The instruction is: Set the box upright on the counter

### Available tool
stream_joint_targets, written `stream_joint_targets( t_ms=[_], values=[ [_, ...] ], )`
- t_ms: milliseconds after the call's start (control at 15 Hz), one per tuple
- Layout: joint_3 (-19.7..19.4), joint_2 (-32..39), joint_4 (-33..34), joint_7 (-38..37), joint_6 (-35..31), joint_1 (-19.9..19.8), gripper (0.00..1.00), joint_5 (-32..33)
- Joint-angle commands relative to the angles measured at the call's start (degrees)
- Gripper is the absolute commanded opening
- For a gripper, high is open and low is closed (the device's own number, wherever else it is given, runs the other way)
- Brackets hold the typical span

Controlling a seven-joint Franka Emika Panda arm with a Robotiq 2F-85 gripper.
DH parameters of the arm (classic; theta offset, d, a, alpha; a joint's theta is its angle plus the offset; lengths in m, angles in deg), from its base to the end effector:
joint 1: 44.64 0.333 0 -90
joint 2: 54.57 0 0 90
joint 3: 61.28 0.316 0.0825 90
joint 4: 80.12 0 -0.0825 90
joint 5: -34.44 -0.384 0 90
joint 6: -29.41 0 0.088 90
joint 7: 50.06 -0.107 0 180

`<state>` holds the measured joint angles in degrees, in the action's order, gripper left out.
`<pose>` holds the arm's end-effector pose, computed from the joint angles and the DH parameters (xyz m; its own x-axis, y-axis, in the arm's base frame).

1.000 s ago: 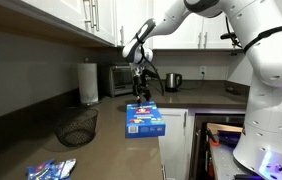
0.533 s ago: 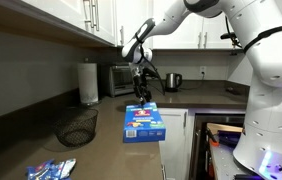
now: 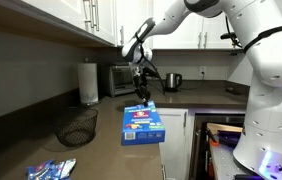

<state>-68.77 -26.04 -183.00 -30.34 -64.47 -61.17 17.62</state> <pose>0.5370 -0.2035 0.2443 0.8531 -0.0675 -0.5174 -0.2846 -0.8913 -0.3530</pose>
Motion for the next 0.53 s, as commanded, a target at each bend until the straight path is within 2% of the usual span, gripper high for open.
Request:
stream_joint_targets(
  t_ms=[0,467],
  values=[
    [-0.02,-3.75,-1.75,-2.16,-0.49,-0.08,0.0,0.09],
    [-0.95,-11.62,-5.99,-4.03,-5.43,1.38,0.03,2.59]
  ],
)
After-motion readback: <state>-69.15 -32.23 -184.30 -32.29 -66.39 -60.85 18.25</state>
